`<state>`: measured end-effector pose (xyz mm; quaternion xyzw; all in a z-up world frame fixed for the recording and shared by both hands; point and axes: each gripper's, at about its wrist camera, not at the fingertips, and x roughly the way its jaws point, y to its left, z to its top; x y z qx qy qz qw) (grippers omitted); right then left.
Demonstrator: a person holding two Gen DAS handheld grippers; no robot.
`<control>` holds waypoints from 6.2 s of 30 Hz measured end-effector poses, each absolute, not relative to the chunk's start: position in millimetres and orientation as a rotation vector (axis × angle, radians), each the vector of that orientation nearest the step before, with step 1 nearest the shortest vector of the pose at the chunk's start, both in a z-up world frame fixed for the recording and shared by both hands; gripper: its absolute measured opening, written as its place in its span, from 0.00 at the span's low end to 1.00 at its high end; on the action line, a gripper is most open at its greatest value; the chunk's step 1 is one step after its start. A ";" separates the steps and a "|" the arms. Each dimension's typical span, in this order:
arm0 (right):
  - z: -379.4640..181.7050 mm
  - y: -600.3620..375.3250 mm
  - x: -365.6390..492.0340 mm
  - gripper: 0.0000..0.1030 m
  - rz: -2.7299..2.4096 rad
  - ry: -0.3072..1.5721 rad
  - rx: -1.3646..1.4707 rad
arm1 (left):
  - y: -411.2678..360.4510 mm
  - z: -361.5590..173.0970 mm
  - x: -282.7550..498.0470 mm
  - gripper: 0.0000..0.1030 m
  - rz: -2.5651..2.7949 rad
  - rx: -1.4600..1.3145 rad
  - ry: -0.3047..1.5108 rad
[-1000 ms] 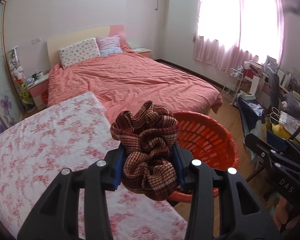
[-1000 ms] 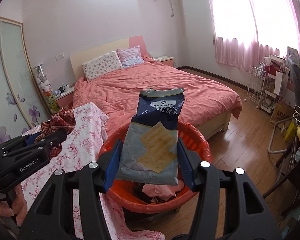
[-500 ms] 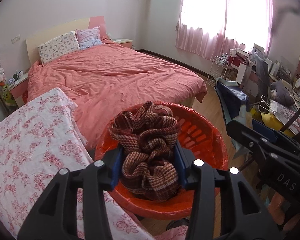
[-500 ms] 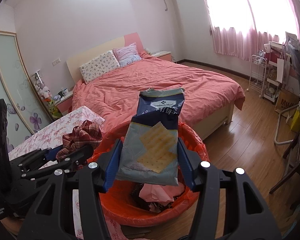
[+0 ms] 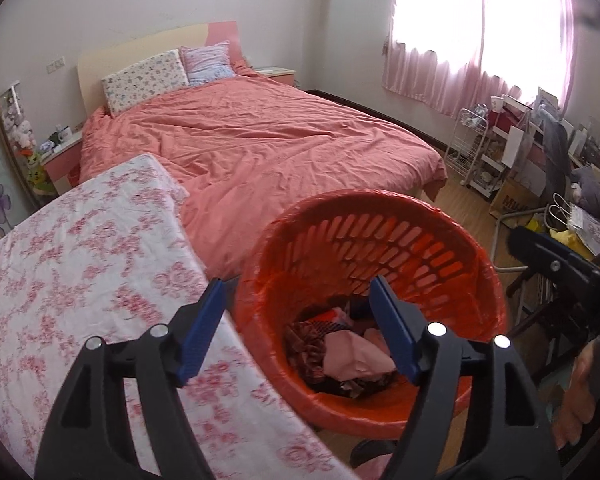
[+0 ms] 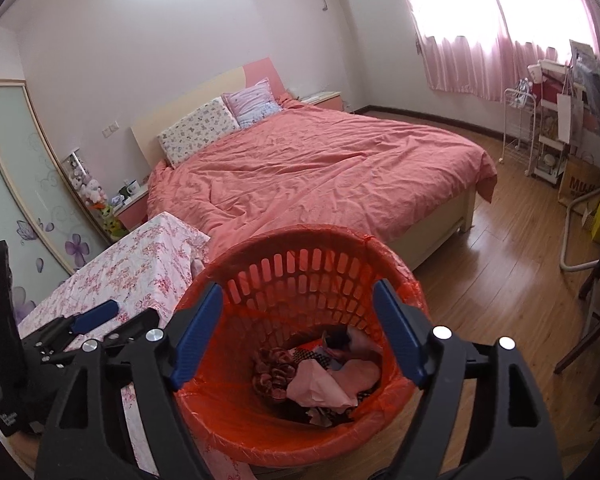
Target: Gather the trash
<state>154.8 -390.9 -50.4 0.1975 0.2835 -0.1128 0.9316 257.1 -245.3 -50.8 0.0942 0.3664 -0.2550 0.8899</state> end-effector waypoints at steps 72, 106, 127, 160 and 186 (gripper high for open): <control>-20.4 -198.8 -7.5 0.98 -0.421 0.537 0.123 | 1.4 4.0 -14.8 0.96 -0.013 0.013 0.551; -8.8 -199.9 -9.8 0.98 -0.423 0.533 0.098 | -8.2 16.1 -25.3 0.96 -0.028 0.011 0.521; -8.1 -200.8 -10.0 0.98 -0.421 0.537 0.103 | -12.8 19.0 -27.4 0.96 -0.010 0.038 0.505; -7.7 -201.0 -10.3 0.98 -0.422 0.536 0.104 | -13.8 17.5 -28.1 0.96 -0.011 0.036 0.509; -7.9 -201.5 -10.1 0.98 -0.422 0.537 0.105 | -13.9 18.0 -28.0 0.96 -0.009 0.037 0.510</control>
